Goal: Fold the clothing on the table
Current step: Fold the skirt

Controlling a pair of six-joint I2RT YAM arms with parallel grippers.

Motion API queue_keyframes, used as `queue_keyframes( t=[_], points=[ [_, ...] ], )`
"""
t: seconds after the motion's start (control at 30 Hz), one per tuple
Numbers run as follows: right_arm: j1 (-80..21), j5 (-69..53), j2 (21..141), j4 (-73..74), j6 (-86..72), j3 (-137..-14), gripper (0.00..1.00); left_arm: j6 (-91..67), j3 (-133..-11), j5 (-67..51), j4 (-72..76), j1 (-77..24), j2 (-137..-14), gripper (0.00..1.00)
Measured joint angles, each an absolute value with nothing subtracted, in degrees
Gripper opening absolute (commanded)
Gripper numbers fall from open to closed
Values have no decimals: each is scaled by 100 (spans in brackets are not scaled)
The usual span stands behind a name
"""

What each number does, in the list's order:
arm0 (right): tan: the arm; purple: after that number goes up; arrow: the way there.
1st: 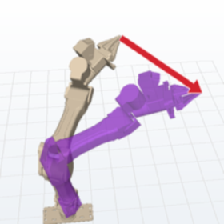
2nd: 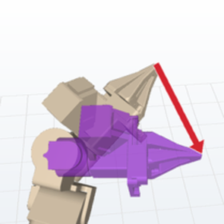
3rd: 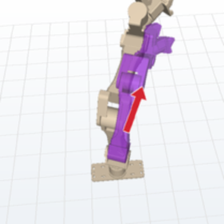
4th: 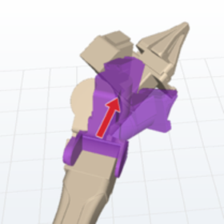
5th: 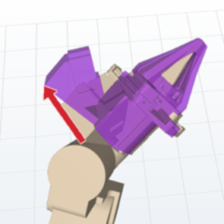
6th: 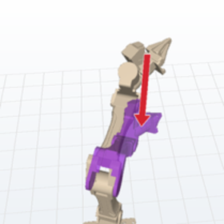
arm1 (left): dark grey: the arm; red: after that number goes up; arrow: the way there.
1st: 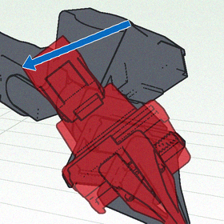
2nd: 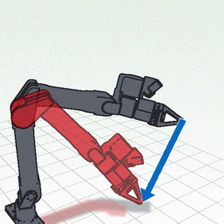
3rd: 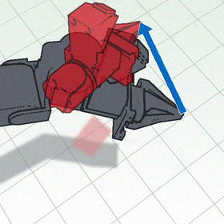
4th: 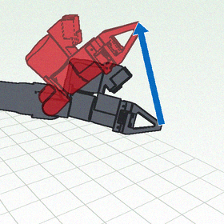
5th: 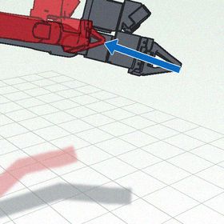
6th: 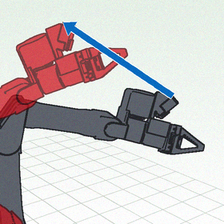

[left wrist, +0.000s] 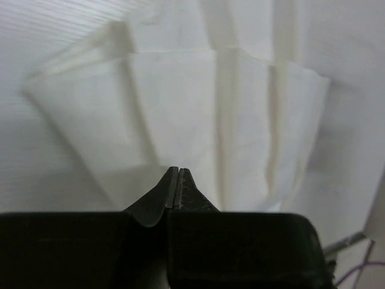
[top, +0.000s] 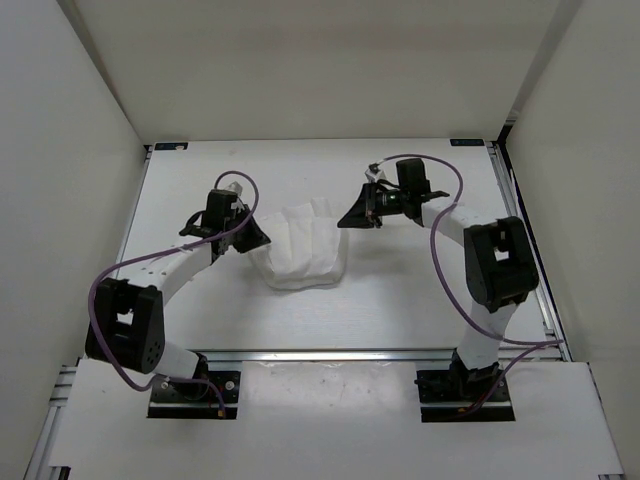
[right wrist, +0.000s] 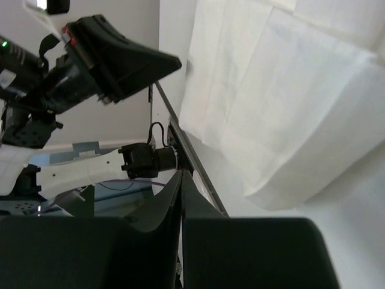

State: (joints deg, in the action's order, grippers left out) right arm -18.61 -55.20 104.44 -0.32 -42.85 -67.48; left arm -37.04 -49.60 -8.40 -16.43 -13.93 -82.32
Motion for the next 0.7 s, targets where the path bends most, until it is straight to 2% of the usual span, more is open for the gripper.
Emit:
queue_keyframes(
  t=[0.13, 0.27, 0.47, 0.7],
  points=[
    [-2043, -5876, 11163, -84, -4412, -7310, 0, -4108, -4971, -1525, -1085, -1573, -8248, 0],
    [-2486, -6257, 11784, -537, -4853, -7303, 0, -4510, -4438, -1857, -438, -1614, -8250, 0],
    [-2845, -6628, 12130, -1271, -5596, -6729, 0, -4547, -3503, -1638, -513, -1671, -8250, 0],
    [-2554, -6272, 12217, -714, -5502, -6578, 0, -4425, -3275, -1234, -746, -1673, -8241, 0]
  ],
)
